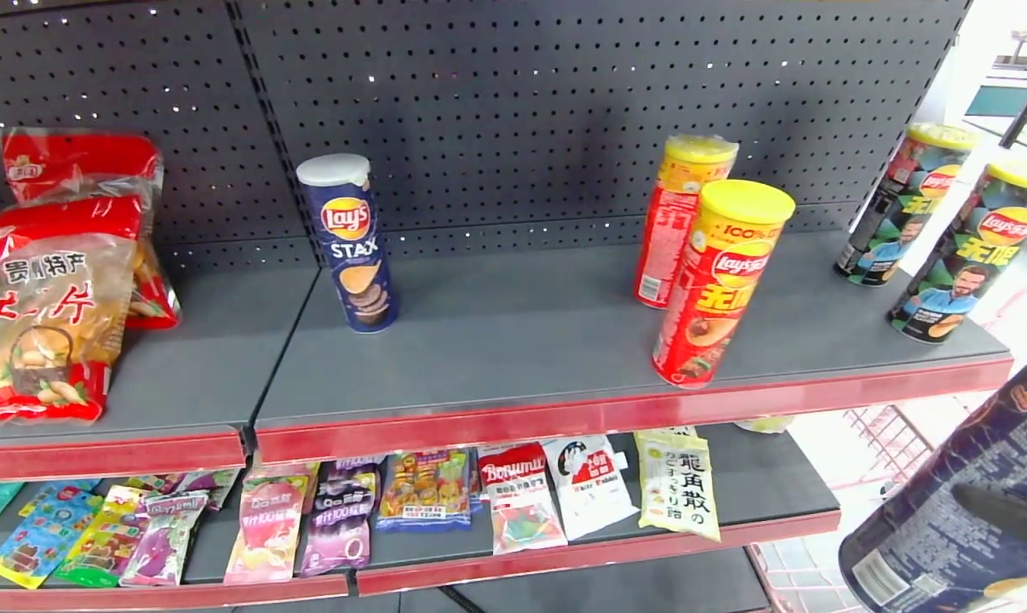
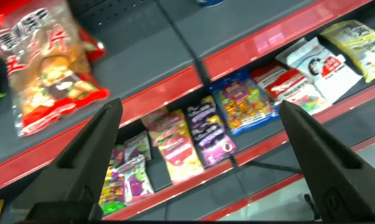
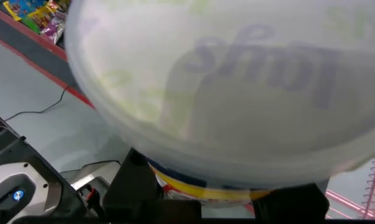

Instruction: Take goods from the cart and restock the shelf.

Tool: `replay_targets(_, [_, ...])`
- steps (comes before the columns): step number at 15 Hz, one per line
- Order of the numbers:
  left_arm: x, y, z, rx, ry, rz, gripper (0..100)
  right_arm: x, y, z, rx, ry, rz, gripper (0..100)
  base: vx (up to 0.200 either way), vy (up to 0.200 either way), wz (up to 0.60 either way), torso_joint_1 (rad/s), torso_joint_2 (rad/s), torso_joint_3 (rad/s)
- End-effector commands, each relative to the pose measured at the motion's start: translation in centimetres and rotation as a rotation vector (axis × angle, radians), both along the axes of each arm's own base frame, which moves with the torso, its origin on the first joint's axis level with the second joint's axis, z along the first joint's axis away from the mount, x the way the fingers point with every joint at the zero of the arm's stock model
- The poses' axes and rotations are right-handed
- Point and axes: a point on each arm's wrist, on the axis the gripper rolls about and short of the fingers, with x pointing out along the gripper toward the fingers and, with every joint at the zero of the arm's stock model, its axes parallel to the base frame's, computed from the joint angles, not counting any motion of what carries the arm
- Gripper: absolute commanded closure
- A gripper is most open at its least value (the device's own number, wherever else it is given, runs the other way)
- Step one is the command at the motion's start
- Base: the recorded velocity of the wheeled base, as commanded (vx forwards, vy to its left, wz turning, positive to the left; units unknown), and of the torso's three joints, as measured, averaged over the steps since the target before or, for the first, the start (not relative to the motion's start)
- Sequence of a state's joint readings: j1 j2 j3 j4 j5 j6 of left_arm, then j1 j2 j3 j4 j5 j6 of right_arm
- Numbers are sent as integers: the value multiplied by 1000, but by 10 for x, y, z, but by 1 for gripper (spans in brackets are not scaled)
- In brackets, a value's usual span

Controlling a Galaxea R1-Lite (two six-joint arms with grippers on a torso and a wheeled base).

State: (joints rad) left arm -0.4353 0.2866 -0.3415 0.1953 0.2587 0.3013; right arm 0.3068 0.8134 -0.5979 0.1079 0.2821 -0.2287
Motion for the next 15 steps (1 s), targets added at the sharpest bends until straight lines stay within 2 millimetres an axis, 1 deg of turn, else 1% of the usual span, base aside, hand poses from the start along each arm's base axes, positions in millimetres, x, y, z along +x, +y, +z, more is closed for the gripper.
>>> replay_targets(1, [0,0,0,0,1,0,0,2,1,1,0,2,2,100,0,200,0,-2,-2,-2])
replay_targets(2, [0,0,0,1,3,0,0,3,2,3,4,-4,23,100,0,200,0,-7,2,2])
replay_targets(4, [0,0,0,2,2,0,0,2,9,2,25,12,157,100,0,200,0,5,2,0])
replay_targets(15, [1,0,0,4,6,0,0,4,10,-1,22,32,168,100,0,200,0,4,4,3])
